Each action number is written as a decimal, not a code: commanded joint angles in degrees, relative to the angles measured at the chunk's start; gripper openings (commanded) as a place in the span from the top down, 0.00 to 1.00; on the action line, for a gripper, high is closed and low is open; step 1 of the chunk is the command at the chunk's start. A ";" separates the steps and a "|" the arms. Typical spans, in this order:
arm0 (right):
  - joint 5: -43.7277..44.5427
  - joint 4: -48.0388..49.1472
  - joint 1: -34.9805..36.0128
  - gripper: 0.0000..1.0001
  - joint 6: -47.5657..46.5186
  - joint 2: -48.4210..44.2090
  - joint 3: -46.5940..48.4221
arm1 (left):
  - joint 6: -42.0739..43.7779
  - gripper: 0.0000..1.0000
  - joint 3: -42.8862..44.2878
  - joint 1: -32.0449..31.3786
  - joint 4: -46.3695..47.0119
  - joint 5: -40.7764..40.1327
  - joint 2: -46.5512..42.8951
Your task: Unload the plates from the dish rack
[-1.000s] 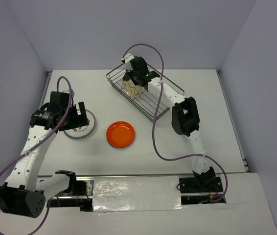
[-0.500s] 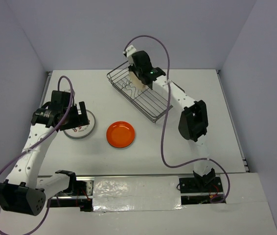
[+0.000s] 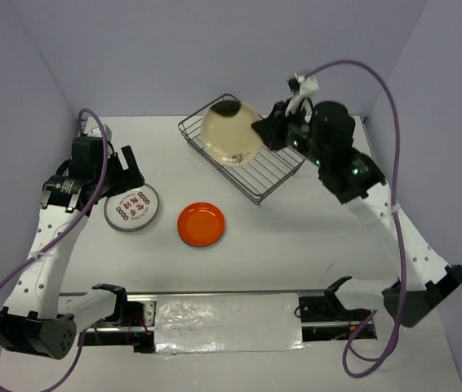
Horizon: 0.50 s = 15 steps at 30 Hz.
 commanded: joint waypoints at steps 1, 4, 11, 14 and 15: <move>-26.38 11.65 0.31 1.00 24.24 -0.86 -22.54 | -0.32 0.07 1.59 0.37 4.17 0.03 -0.63; -23.20 34.15 1.71 1.00 43.05 -9.29 -44.87 | -0.58 0.07 0.27 0.37 6.64 1.09 -0.80; 8.02 38.93 10.24 1.00 56.50 -19.25 -60.34 | -0.41 0.06 -2.10 0.37 8.05 4.60 -1.33; 8.38 38.60 10.24 1.00 58.12 -15.57 -61.41 | 0.56 0.03 -2.37 0.37 7.17 4.96 -1.68; 8.12 39.02 10.33 1.00 57.60 -14.34 -61.23 | 0.91 0.02 -2.46 0.37 7.00 4.79 -1.86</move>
